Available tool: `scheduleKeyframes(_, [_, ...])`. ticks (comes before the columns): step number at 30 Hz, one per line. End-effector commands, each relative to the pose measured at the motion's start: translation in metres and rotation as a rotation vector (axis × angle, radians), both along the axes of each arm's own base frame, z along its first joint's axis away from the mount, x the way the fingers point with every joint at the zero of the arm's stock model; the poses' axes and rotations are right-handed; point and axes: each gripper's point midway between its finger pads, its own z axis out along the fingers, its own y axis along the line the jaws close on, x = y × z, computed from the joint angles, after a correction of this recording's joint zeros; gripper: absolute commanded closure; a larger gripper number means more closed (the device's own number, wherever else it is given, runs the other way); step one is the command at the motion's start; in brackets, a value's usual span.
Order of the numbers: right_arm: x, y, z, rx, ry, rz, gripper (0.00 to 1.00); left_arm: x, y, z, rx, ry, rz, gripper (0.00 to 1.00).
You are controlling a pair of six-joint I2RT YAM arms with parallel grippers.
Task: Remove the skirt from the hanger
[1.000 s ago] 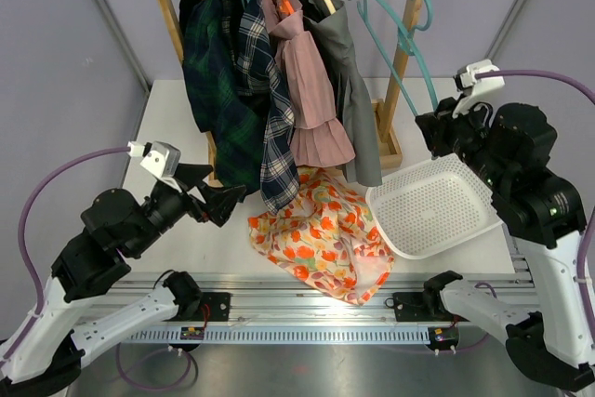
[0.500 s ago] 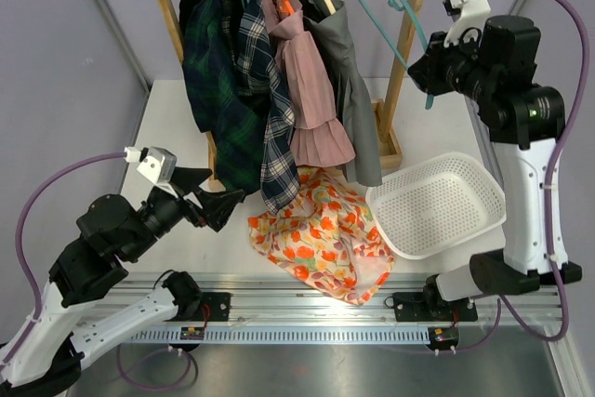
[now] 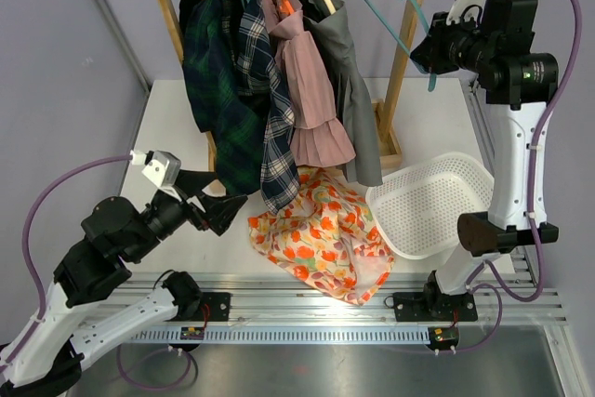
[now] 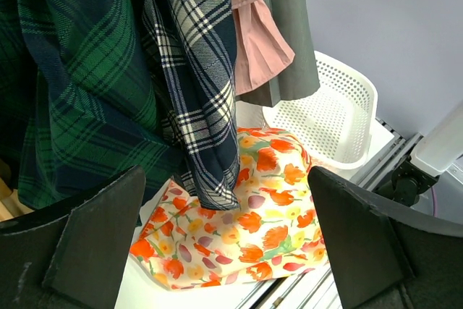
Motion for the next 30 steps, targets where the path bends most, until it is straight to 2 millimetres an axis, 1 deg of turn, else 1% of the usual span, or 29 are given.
scheduleKeyframes(1, [0.007, -0.002, 0.009, 0.006, -0.033, 0.026, 1.0, -0.004, -0.006, 0.012, -0.053, -0.031, -0.037, 0.01])
scheduleKeyframes(3, [0.011, -0.007, 0.007, 0.001, -0.032, 0.022, 1.0, -0.004, -0.007, 0.011, -0.053, -0.026, -0.04, 0.01])
scheduleKeyframes(7, [0.021, -0.009, -0.007, -0.014, -0.003, 0.032, 1.0, -0.004, -0.009, 0.009, -0.052, -0.021, -0.046, 0.01])
scheduleKeyframes(10, [0.026, -0.013, -0.011, -0.014, 0.006, 0.031, 1.0, -0.004, -0.01, 0.007, -0.052, -0.014, -0.048, 0.01])
scheduleKeyframes(13, [0.027, -0.014, -0.015, -0.014, 0.019, 0.039, 1.0, -0.004, -0.012, 0.005, -0.054, -0.01, -0.052, 0.01])
scheduleKeyframes(16, [0.029, -0.018, -0.014, -0.008, 0.016, 0.034, 1.0, -0.003, -0.013, 0.004, -0.054, -0.008, -0.057, 0.01])
scheduleKeyframes(18, [0.03, -0.019, -0.008, -0.003, -0.003, 0.029, 1.0, -0.002, -0.015, 0.005, -0.055, -0.009, -0.06, 0.01])
scheduleKeyframes(19, [0.034, -0.02, -0.01, -0.003, 0.0, 0.029, 1.0, -0.002, -0.016, 0.004, -0.054, -0.008, -0.063, 0.01])
scheduleKeyframes(20, [0.034, -0.02, -0.007, -0.002, -0.006, 0.03, 1.0, -0.002, -0.017, 0.005, -0.053, -0.009, -0.064, 0.01])
scheduleKeyframes(24, [0.04, -0.017, -0.016, -0.001, 0.016, 0.048, 1.0, -0.002, -0.02, 0.004, -0.051, -0.004, -0.076, 0.01])
scheduleKeyframes(27, [0.039, -0.014, -0.018, -0.001, 0.022, 0.075, 1.0, -0.001, -0.022, 0.001, -0.048, 0.007, -0.081, 0.01])
scheduleKeyframes(30, [0.036, -0.014, -0.022, -0.019, 0.031, 0.09, 1.0, -0.002, -0.022, 0.0, -0.051, 0.009, -0.082, 0.01])
